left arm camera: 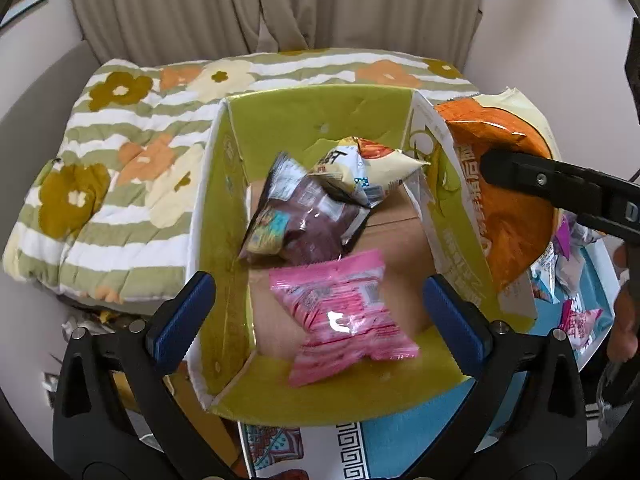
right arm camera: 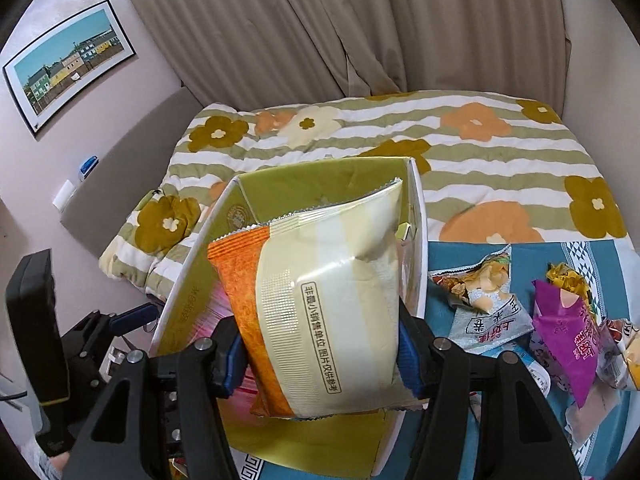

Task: Organize snacks
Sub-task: 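Carry both bags over the yellow box and release them inside, then move both tools back over the remaining snack pile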

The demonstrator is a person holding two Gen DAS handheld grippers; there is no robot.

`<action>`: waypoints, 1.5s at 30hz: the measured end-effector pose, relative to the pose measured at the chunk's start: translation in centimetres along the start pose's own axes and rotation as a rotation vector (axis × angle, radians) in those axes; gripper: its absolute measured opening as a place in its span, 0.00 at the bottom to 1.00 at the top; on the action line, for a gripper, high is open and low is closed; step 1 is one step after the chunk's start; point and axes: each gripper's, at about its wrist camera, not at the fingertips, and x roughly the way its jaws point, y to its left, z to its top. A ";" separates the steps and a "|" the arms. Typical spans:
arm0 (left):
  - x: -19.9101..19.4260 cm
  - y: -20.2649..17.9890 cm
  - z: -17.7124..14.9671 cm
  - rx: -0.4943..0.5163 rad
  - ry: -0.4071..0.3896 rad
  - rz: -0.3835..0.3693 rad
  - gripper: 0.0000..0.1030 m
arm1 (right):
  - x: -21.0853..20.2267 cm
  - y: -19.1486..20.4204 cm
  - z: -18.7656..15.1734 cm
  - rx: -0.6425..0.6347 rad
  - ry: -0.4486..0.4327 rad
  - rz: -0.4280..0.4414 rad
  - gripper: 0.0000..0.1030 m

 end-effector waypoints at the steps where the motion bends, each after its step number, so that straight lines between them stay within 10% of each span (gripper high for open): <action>1: -0.2 0.1 0.0 -0.004 -0.004 0.000 0.99 | 0.1 0.1 0.1 -0.003 0.001 -0.002 0.55; 20: -1.0 1.9 -1.0 -0.064 0.015 0.095 0.99 | 5.0 1.9 -0.5 -0.071 0.140 0.018 0.56; 24: -0.8 1.9 -1.4 -0.062 0.029 0.095 0.99 | 5.1 2.0 -0.8 -0.078 0.112 0.006 1.00; 45: -4.3 2.0 -1.6 -0.041 -0.034 0.065 0.99 | -0.1 4.0 -1.8 -0.104 0.001 -0.038 1.00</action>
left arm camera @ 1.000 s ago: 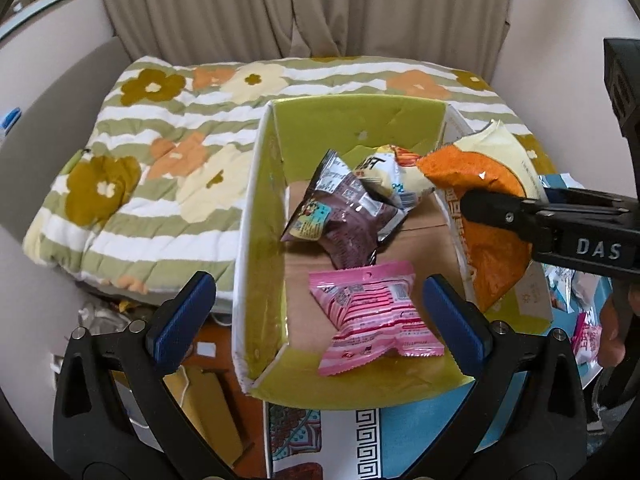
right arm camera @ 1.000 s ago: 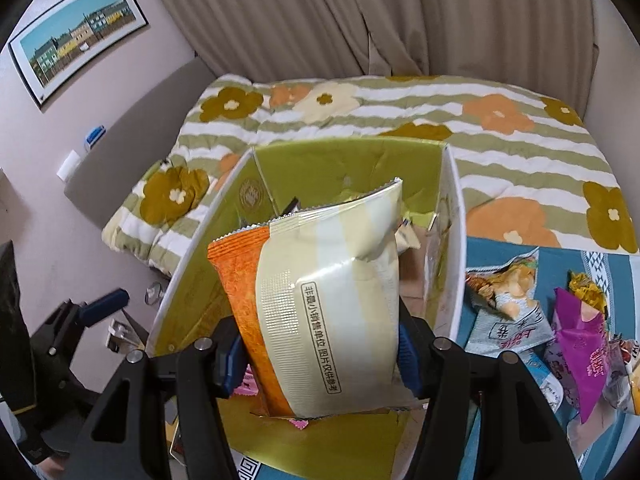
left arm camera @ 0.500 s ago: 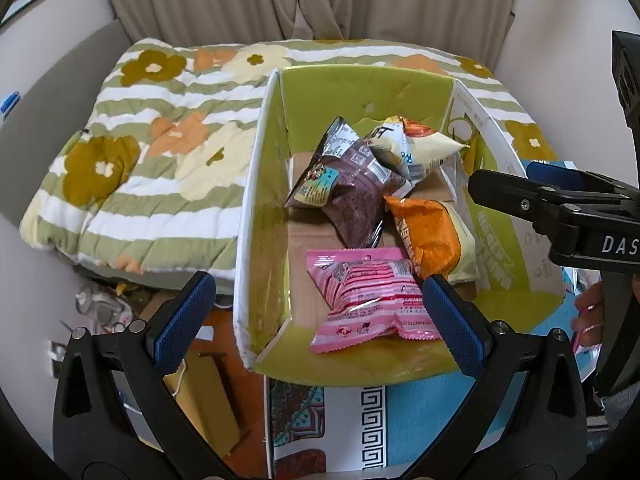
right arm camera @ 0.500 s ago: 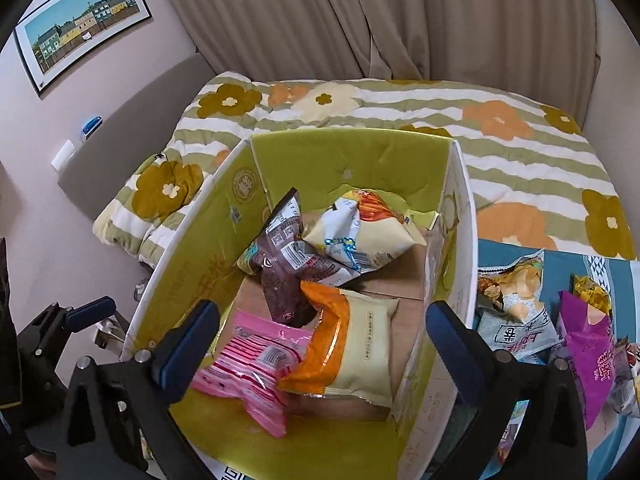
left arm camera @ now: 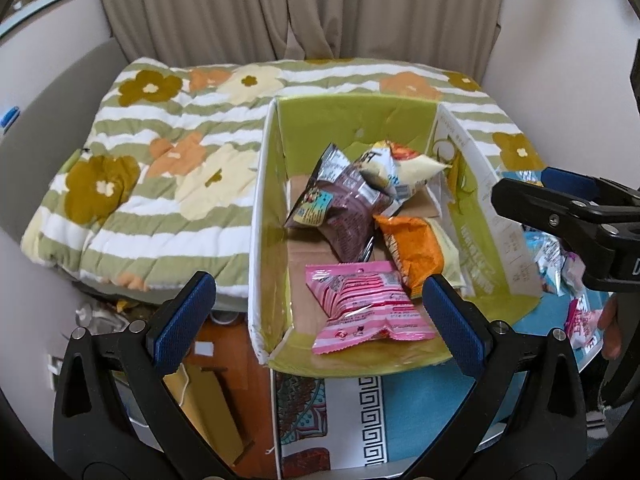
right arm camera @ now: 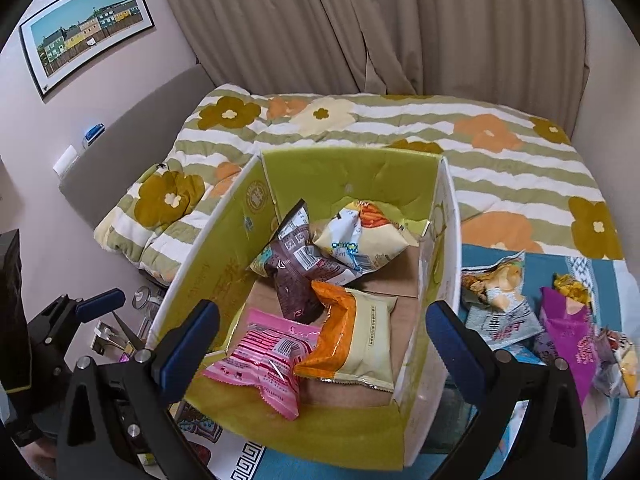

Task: Organize snacks
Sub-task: 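Move both tools back over the remaining snack pile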

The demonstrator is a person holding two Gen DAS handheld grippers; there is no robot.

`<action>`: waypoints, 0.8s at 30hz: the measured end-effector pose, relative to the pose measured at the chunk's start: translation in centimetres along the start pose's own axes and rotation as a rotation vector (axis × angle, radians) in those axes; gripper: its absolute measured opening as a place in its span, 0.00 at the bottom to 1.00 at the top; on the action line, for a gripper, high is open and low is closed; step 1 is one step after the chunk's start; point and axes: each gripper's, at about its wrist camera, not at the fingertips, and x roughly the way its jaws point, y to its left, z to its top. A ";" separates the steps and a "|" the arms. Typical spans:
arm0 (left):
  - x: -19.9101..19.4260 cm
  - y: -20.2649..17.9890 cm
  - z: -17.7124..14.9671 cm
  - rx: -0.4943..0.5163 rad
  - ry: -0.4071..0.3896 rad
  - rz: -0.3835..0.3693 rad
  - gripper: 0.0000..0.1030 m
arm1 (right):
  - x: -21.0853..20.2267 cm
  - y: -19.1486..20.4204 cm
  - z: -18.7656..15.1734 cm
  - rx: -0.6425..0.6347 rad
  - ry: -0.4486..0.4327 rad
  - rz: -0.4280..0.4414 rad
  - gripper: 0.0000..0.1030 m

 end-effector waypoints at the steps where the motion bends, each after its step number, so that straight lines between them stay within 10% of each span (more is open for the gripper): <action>1: -0.5 -0.2 0.0 -0.002 -0.003 0.000 0.99 | -0.6 -0.1 0.0 0.002 -0.009 -0.001 1.00; 24: -6.9 -19.9 -3.1 0.088 -0.077 -0.126 0.99 | -16.4 -14.5 -7.6 0.050 -0.152 -0.104 1.00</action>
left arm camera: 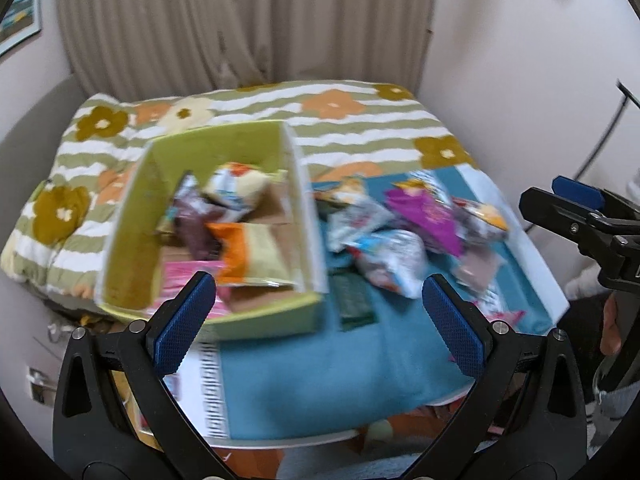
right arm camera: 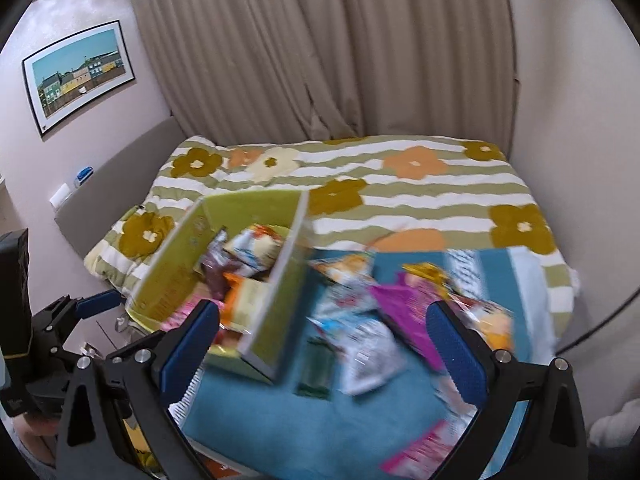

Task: Organize snacks
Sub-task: 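Move both tools back over the remaining snack pile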

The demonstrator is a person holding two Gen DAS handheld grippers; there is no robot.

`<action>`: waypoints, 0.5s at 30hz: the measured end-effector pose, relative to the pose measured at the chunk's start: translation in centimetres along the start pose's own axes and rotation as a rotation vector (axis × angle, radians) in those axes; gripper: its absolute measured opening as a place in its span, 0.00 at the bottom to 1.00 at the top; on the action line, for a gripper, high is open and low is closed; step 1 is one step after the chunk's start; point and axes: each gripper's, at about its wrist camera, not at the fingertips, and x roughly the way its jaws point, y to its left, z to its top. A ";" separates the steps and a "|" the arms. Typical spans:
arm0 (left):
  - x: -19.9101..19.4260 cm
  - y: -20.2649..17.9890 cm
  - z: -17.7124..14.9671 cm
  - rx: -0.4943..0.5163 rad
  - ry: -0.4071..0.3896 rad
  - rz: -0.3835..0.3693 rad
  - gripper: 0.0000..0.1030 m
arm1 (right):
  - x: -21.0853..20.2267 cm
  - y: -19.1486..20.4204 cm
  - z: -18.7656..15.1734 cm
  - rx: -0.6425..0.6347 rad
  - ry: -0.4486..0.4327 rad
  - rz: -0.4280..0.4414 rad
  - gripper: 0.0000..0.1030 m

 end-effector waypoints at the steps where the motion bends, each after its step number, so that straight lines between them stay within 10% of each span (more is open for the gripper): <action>1: 0.0 -1.4 -0.3 0.011 0.004 -0.012 0.99 | -0.4 -0.7 -0.4 -0.004 0.001 -0.006 1.00; 15: 3.8 -13.2 -4.8 0.091 0.105 -0.147 0.99 | -3.4 -11.7 -5.1 -0.031 0.037 -0.047 1.00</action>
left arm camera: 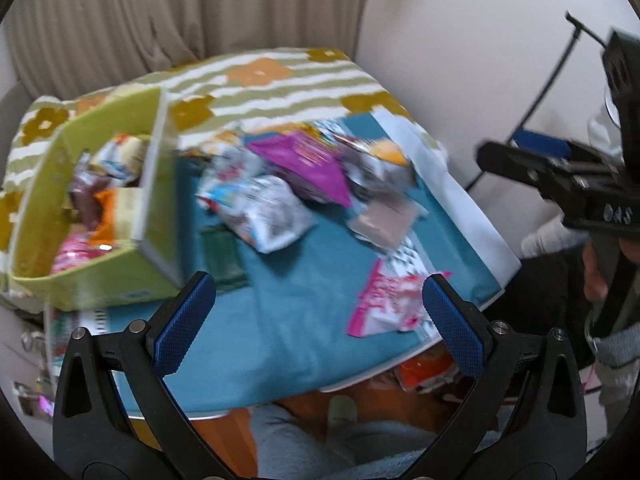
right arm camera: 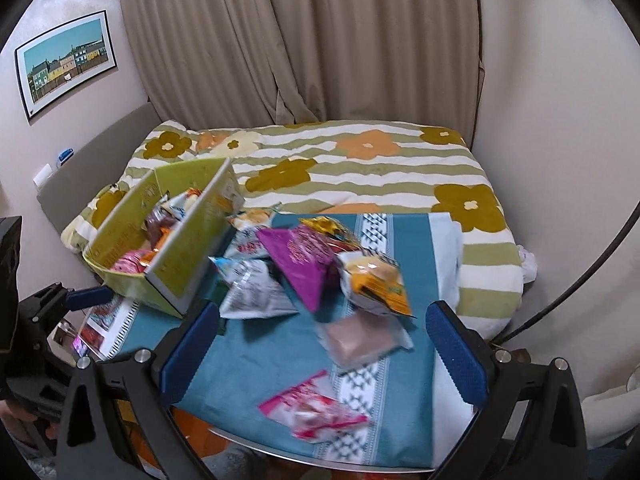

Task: Organize snacks
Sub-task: 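Move both tools back over the remaining snack pile, then grasp the pink candy bag with the left gripper while the right gripper grasps the yellow barbecue chip bag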

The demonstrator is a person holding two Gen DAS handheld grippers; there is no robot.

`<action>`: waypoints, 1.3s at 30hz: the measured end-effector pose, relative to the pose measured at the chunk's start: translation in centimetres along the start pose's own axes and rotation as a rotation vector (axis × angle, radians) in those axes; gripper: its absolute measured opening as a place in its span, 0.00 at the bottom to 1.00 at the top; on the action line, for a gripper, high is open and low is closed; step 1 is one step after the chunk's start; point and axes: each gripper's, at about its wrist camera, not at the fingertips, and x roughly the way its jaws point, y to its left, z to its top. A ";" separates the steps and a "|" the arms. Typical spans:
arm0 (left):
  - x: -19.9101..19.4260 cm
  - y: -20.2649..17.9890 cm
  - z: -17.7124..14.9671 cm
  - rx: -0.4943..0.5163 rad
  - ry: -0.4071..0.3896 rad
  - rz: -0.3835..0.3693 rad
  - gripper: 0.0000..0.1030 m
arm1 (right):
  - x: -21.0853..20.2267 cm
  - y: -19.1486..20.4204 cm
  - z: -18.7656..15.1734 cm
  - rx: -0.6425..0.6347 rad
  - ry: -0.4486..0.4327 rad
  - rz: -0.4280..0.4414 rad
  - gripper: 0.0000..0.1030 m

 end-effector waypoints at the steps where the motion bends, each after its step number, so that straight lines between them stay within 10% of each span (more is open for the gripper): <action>1: 0.7 -0.6 -0.2 0.008 0.012 -0.013 0.99 | 0.3 -0.6 -0.2 -0.008 0.002 0.003 1.00; 19: 15.0 -7.4 -3.8 0.139 0.207 -0.130 0.99 | 11.4 -5.5 -1.8 -0.043 0.104 0.091 1.00; 39: 18.8 -4.7 -2.9 0.089 0.248 -0.132 0.59 | 17.2 -6.7 -0.8 -0.029 0.161 0.104 1.00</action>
